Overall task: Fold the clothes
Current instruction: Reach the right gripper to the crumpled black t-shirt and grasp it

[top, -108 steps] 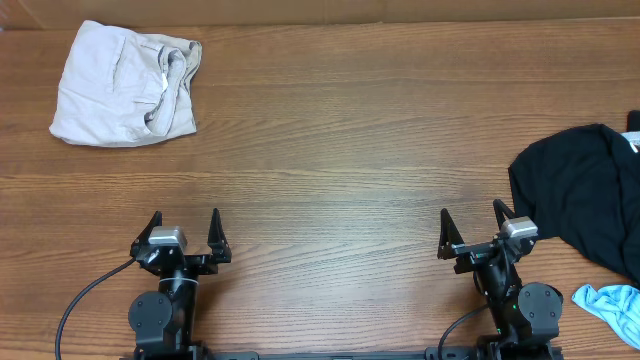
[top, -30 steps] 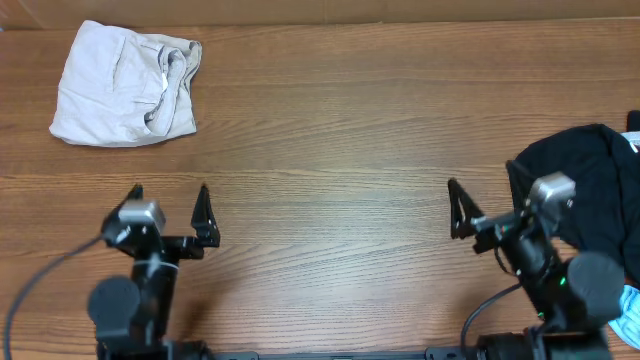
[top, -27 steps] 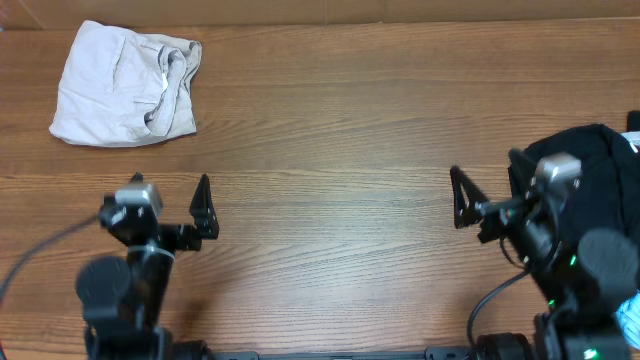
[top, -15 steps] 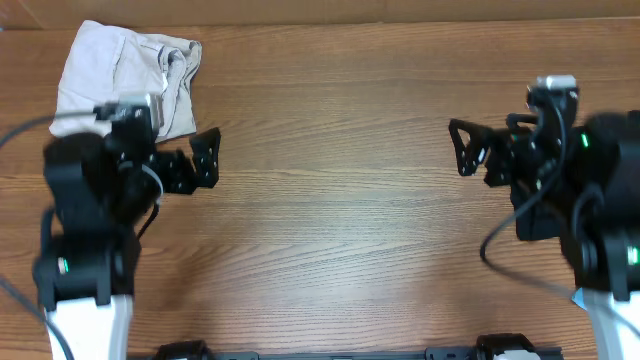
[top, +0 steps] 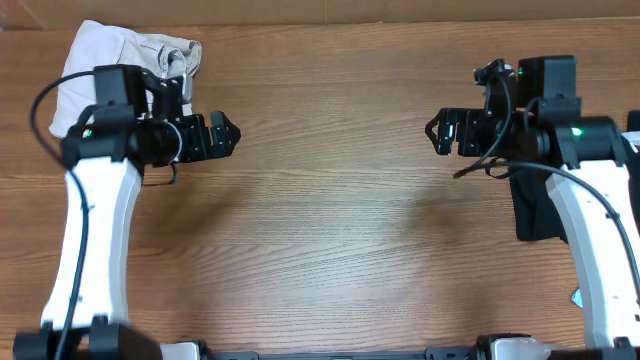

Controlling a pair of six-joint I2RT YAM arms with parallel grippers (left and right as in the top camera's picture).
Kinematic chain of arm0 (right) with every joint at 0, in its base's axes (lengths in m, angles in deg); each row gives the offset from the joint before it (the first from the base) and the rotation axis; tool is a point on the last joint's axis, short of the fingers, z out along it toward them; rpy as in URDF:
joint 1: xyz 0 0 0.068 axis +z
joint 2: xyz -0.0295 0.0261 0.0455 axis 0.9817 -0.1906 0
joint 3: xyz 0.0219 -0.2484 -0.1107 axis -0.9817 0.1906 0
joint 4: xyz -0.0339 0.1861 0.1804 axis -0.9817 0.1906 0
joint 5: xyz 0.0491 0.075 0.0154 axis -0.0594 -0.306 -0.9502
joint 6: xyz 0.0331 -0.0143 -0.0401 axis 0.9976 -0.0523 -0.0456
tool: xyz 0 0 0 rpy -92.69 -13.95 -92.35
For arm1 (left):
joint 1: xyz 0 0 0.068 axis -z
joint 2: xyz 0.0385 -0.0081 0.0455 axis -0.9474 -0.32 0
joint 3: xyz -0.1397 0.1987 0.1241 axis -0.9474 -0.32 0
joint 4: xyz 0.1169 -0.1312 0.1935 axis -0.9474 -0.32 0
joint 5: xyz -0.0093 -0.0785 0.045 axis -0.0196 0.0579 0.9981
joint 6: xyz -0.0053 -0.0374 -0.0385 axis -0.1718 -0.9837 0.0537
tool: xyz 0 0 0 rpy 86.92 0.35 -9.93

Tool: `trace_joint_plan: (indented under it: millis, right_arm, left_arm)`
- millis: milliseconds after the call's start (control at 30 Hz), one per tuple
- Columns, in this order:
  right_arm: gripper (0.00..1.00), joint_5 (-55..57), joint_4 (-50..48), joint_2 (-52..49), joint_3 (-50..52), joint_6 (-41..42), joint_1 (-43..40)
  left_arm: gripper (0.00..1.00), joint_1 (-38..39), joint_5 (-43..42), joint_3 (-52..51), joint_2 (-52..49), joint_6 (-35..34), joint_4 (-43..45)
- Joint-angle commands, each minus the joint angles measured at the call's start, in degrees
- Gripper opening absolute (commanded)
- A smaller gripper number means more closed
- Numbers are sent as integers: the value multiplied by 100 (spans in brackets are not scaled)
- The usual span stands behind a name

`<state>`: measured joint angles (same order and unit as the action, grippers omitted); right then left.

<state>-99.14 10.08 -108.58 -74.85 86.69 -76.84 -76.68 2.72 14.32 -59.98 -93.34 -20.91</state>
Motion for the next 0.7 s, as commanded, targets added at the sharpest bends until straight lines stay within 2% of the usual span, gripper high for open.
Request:
trace_joint_plan:
  millis: [0, 200, 300, 533, 600, 667]
  right_arm:
    - [100, 282, -13, -90, -173, -44, -70]
    - [100, 1670, -4, -98, -173, 673, -654]
    - [100, 2275, -22, -101, -173, 970, -1283]
    - [99, 2450, -365, -149, -166, 1617, -3261]
    - [92, 2439, -564, -234, -162, 1720, -3713]
    - [91, 2435, -754, -400, -142, 1956, -4030]
  left_arm:
    - [100, -26, -402, 109, -474, 136, 20]
    - [100, -26, -872, 111, -997, 155, 417]
    - [100, -26, -879, 111, -1023, 153, 610]
    - [100, -22, -1005, 129, -1021, 151, 782]
    - [100, -22, -1012, 129, -1021, 151, 763]
    - [100, -22, -1169, 129, -1021, 153, 706]
